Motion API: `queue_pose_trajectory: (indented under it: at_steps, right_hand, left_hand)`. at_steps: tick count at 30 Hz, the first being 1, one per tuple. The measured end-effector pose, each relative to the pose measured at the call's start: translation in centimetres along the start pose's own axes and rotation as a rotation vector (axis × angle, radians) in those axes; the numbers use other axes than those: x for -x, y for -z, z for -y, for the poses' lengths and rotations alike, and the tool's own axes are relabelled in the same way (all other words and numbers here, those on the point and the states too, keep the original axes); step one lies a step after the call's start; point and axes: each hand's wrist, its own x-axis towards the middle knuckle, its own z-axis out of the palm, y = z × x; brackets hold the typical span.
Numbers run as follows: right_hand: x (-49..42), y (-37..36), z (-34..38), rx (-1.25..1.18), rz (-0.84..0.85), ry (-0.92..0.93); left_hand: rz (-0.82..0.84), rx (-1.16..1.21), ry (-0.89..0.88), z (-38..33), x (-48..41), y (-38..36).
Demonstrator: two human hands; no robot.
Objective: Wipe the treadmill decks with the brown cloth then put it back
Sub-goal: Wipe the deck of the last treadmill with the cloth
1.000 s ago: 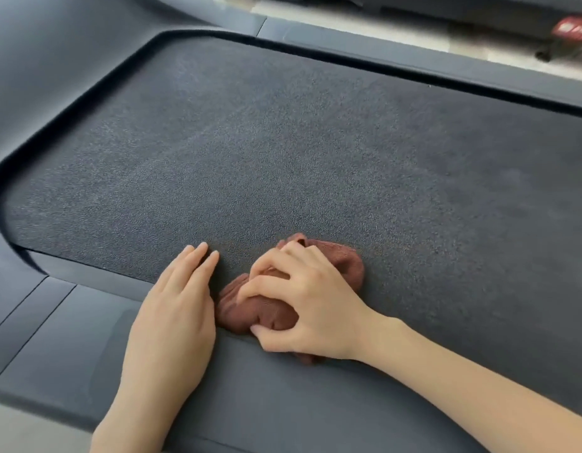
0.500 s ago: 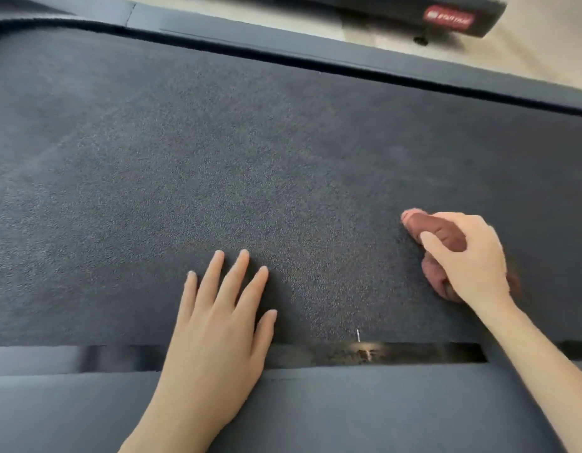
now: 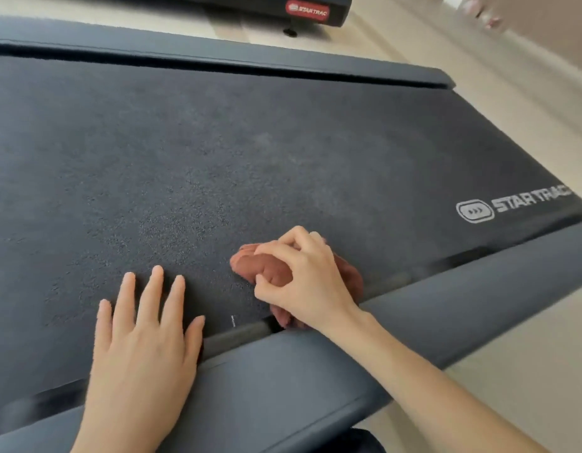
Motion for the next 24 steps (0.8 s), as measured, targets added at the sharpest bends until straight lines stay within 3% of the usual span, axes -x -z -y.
queue_pose_trajectory:
  at_steps: [6,10,16,24]
  right_hand:
    - [0.8,7.4,-9.0,-0.062,-0.151,-0.516]
    - [1.6,11.1,-9.4,-0.149,-0.311,-0.515]
    - [7.3,14.5,-11.7,0.055,-0.197,-0.431]
    - [14.0,20.1,-18.3,0.032,-0.325,-0.542]
  left_hand:
    - [0.141,-0.010,-0.309,-12.0,-3.8,-1.5]
    - [0.178,-0.035,-0.384,-15.0,-3.6,-4.1]
    - [0.173,0.088,-0.394,-13.8,-3.0,-4.1]
    - [0.199,0.085,-0.355,-20.5,-3.3,-4.0]
